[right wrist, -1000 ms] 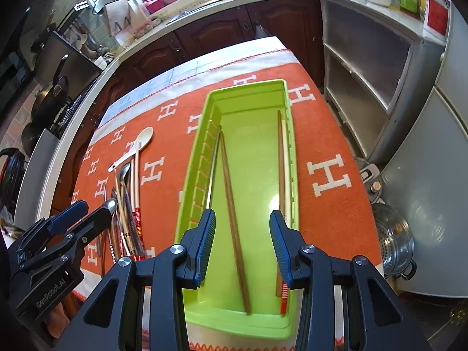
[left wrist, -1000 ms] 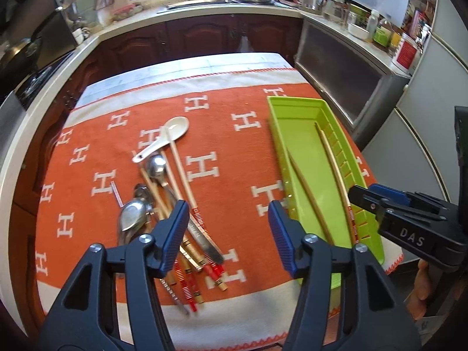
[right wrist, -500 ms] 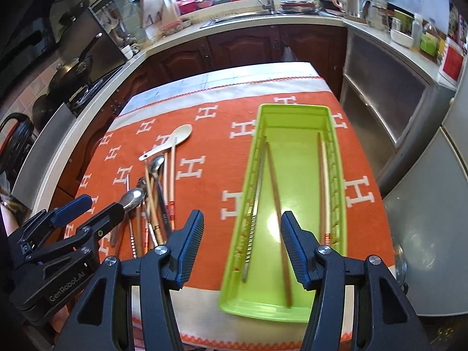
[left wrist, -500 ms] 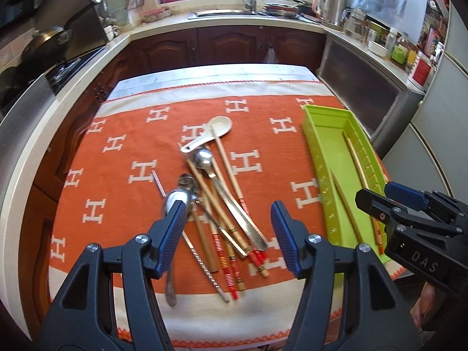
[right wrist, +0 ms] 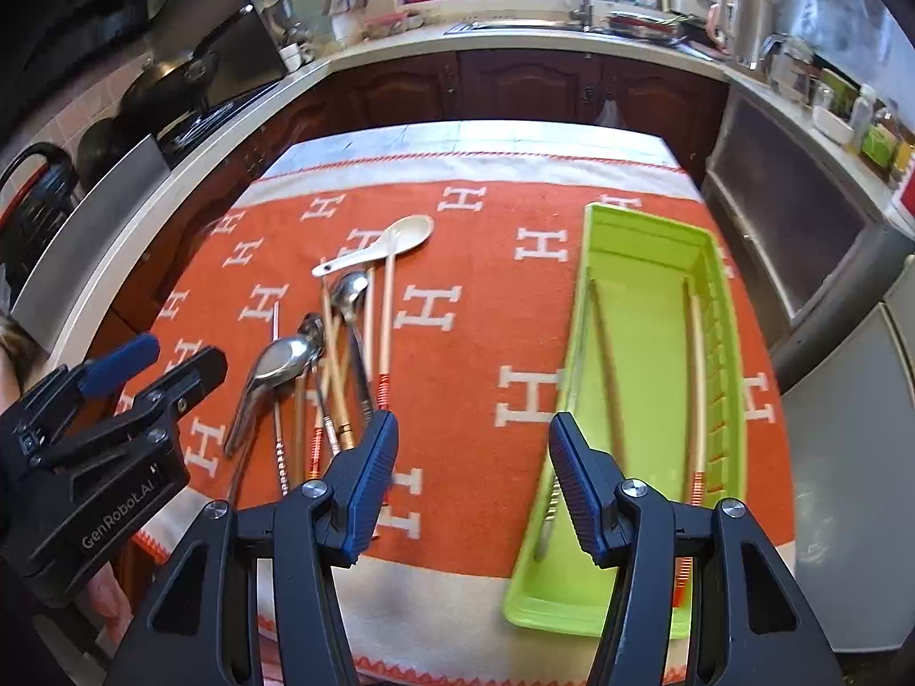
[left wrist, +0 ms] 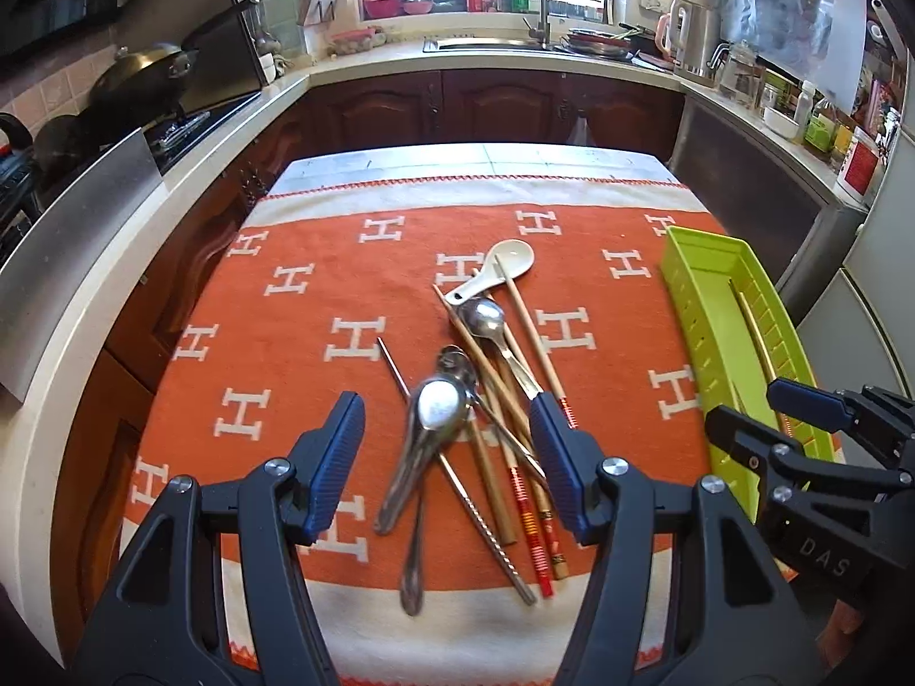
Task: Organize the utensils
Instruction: 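Move both open tools back over the utensil pile, then grasp a metal spoon with the left tool while the right grasps a wooden chopstick, then lift the spoon and chopstick and carry both toward the green tray, then lower the spoon and chopstick into the green tray and open both tools, then move both open tools back over the utensil pile, then grasp a metal fork with the left tool while the right grasps a thin metal rod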
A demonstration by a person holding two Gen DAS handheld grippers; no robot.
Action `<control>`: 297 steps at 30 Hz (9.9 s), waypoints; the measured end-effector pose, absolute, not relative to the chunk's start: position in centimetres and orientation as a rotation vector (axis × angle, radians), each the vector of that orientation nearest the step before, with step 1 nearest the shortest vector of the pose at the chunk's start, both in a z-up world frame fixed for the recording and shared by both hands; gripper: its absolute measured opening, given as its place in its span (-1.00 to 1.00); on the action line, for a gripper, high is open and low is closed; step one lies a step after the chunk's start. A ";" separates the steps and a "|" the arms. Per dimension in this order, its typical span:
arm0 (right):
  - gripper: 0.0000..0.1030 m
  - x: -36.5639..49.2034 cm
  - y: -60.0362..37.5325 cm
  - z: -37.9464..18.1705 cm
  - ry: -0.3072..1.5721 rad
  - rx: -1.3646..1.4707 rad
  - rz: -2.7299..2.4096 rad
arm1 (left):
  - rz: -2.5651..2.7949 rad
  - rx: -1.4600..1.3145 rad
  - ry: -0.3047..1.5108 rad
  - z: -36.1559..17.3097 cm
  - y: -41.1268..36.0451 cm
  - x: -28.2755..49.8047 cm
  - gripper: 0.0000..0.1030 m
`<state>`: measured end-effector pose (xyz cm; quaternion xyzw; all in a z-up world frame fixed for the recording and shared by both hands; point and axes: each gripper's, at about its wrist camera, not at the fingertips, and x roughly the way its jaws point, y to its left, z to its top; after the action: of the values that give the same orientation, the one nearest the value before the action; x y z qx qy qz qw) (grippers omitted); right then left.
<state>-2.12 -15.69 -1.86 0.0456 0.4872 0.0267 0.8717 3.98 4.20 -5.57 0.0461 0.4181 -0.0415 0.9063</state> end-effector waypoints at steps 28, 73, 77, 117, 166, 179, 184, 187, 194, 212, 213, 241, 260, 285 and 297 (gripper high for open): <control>-0.52 6.1 -10.6 -9.2 1.141 0.155 0.285 | -0.134 -0.081 1.103 -13.4 11.4 8.3 0.10; -0.88 10.6 -6.6 -10.6 1.146 0.147 0.466 | -0.339 -0.180 1.174 -15.3 10.5 11.0 -0.63; -0.88 9.8 -6.8 -10.1 1.141 0.156 0.472 | -0.361 -0.166 1.142 -14.3 10.6 10.5 -0.63; -0.88 6.8 -9.7 -8.7 1.102 0.286 0.496 | -0.341 -0.133 1.080 -10.8 7.4 9.2 -1.00; -0.88 -0.9 -35.7 -5.7 0.937 0.570 0.119 | -0.740 -0.044 1.092 -7.2 -16.7 11.1 -1.00; -0.88 6.1 -37.9 -11.9 1.052 0.613 0.051 | -0.638 -0.023 1.148 -13.3 -20.5 20.2 -1.00; -0.84 7.5 -37.6 -12.7 1.066 0.587 0.024 | -0.584 -0.015 1.177 -15.0 -21.0 22.0 -1.00; -0.80 7.7 -37.2 -12.6 1.064 0.564 0.017 | -0.579 -0.010 1.173 -14.8 -20.9 21.9 -1.00; -0.79 6.1 -36.6 -11.3 1.045 0.523 -0.016 | -0.556 0.026 1.124 -12.0 -19.1 19.5 -1.00; -0.78 -0.3 -29.9 -7.5 1.041 0.418 0.050 | -0.385 0.072 1.120 -9.4 -6.3 8.5 -1.00; -0.78 -0.6 -29.2 -7.2 1.042 0.414 0.063 | -0.376 0.060 1.125 -9.5 -5.4 8.1 -1.00; -0.64 1.3 -15.0 -6.7 1.123 0.252 0.247 | -0.166 -0.085 1.147 -12.7 8.7 7.1 -1.00; -0.64 3.4 -9.9 -9.2 1.173 0.189 0.363 | -0.201 -0.213 1.200 -16.0 11.0 9.0 -0.98; -0.64 3.5 -8.8 -9.4 1.166 0.172 0.388 | -0.270 -0.355 1.094 -17.0 10.5 10.9 -0.96; -0.64 3.7 -5.8 -8.5 1.119 0.134 0.508 | -0.250 -0.299 1.091 -15.5 12.7 9.4 -0.96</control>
<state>3.68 -5.77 -8.54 0.0630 0.5245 0.2379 0.8150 9.43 12.73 -15.48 -0.1412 0.5153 -0.1181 0.8370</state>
